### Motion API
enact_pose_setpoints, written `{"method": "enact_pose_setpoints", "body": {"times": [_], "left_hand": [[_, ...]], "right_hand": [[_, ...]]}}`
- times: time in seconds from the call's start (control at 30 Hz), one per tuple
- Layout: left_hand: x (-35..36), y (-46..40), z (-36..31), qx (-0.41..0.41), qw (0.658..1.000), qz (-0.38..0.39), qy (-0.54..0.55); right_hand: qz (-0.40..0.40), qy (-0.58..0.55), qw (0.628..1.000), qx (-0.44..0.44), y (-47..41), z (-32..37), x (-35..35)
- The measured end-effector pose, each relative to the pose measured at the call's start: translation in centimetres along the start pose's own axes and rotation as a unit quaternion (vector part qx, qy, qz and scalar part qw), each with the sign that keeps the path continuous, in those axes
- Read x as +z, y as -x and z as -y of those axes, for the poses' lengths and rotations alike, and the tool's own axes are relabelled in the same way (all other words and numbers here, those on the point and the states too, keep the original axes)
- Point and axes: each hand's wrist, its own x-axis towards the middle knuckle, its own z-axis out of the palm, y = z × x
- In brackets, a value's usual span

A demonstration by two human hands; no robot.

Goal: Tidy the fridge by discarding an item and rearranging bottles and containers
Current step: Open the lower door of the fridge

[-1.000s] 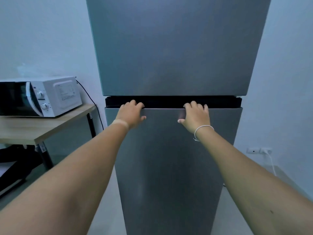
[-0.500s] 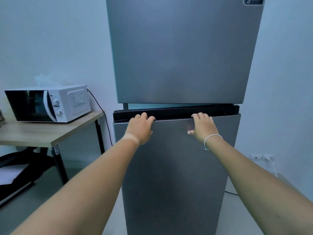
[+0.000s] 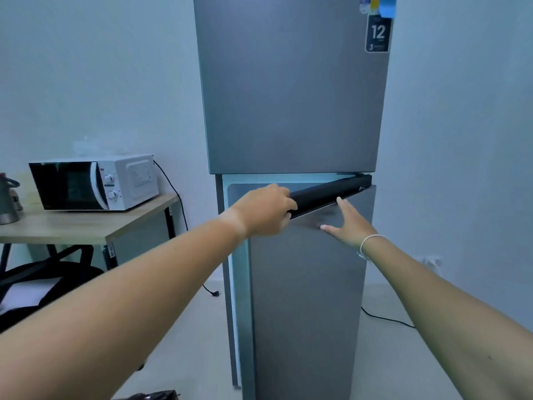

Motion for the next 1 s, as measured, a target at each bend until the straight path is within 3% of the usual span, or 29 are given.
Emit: {"method": "enact_pose_setpoints", "body": {"times": [0.1,0.3,0.5,0.67,0.83,1.0], "left_hand": [[-2.2,0.6,-1.9,0.032,0.998,-0.056,0.022],[-4.3,1.4,-5.3,-0.074,0.957,-0.01,0.282],[-5.0,1.2,-11.0,-0.054,0.947,-0.031,0.316],[-4.6,1.1,-14.8,-0.022,0.906,-0.054,0.419],[-2.3,1.3,-17.8,0.015,0.899,-0.052,0.434],[1.1,1.5,-19.5,-0.003,0.932,0.049,0.36]], "right_hand": [[-0.002,-0.015,1.0,-0.001,3.0,-0.7,-0.1],[0.024,-0.046,0.998,0.016,9.6,-2.7,-0.4],[-0.014,-0.169,0.984,0.057,15.6,-3.7,-2.6],[-0.06,-0.262,0.958,0.102,19.2,-4.8,-6.2],[-0.154,-0.322,0.928,0.108,22.0,-6.6,-9.3],[-0.212,-0.34,0.908,0.121,24.4,-8.3,-12.0]]}}
